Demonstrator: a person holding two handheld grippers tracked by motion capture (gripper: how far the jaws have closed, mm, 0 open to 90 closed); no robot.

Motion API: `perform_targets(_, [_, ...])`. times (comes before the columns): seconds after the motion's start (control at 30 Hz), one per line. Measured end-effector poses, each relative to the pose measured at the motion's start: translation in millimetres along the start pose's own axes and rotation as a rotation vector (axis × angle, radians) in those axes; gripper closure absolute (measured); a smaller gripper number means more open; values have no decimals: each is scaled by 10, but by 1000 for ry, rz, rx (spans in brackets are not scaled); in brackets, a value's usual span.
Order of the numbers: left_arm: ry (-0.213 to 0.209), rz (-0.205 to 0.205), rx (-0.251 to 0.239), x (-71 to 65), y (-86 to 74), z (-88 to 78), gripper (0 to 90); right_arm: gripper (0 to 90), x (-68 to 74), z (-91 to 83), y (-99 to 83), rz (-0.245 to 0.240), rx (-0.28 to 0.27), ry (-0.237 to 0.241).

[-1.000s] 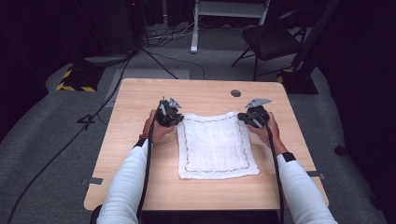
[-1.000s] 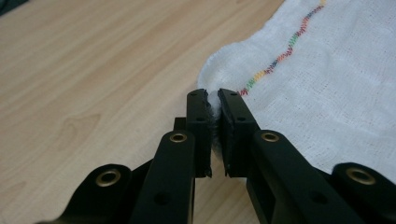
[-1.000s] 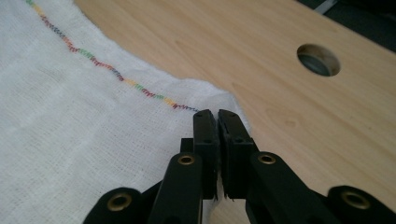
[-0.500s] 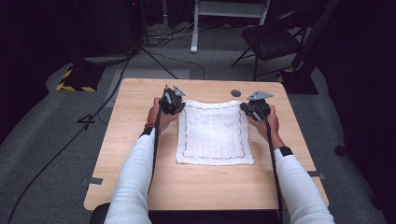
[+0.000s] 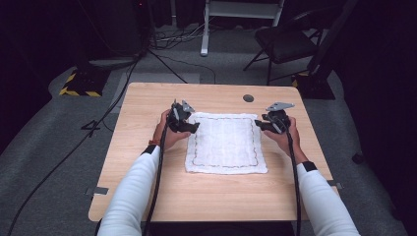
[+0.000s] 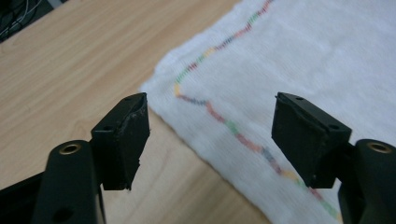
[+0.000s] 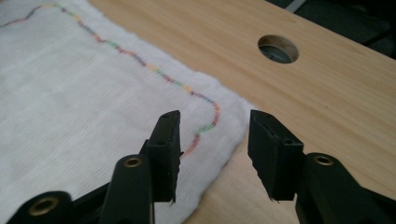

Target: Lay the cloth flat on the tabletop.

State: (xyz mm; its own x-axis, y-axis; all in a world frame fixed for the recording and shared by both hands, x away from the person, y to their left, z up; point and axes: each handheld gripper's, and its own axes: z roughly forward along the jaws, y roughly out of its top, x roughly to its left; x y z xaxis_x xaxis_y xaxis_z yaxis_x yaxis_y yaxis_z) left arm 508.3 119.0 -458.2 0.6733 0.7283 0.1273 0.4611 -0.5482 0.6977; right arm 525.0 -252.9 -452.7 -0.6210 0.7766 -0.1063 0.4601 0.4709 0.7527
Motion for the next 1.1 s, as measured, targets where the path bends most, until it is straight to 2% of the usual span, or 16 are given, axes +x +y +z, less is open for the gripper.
perform_targets(0.03, [-15,15,10,-67,-73,-53,262,514,33,-55,-56,-10,-3,22])
perform_targets(0.07, [-15,15,10,-67,-73,-53,256,514,33,-55,-56,-10,-3,22])
perform_targets(0.1, [-19,30,20,-96,-102,-76,246,500,75,-116,-126,-19,-3,50])
perform_targets(0.2, [-38,61,43,-187,-187,-135,231,492,110,-158,-180,-22,-5,71])
perform_targets(0.23, [-59,73,50,-233,-240,-171,214,488,160,-203,-243,-22,-7,112])
perform_targets(0.27, [-59,73,50,-233,-240,-171,207,487,188,-225,-274,-34,-5,129])
perform_targets(0.4, [-92,102,63,-319,-373,-251,191,479,276,-289,-374,-56,16,163])
perform_targets(0.53, [-109,99,76,-360,-521,-331,190,472,365,-374,-505,-79,36,183])
perform_targets(0.73, [-143,59,86,-398,-749,-493,186,463,470,-516,-645,-90,42,203])
perform_targets(0.83, [-154,39,70,-392,-810,-546,183,462,525,-545,-645,-98,28,220])
perform_targets(0.87, [-146,37,75,-398,-890,-602,181,462,545,-547,-639,-99,17,231])
perform_targets(0.9, [-146,37,75,-398,-890,-602,181,462,545,-547,-639,-99,17,231])
perform_targets(0.93, [-155,31,86,-393,-923,-615,182,460,612,-536,-620,-103,2,251])
perform_targets(1.0, [-120,38,73,-397,-1029,-680,190,457,696,-517,-597,-122,-3,269])
perform_targets(1.07, [-126,35,82,-388,-1057,-700,187,457,728,-509,-587,-133,-3,273])
perform_targets(1.1, [-137,-1,66,-356,-1122,-754,187,455,823,-483,-558,-155,-5,290])
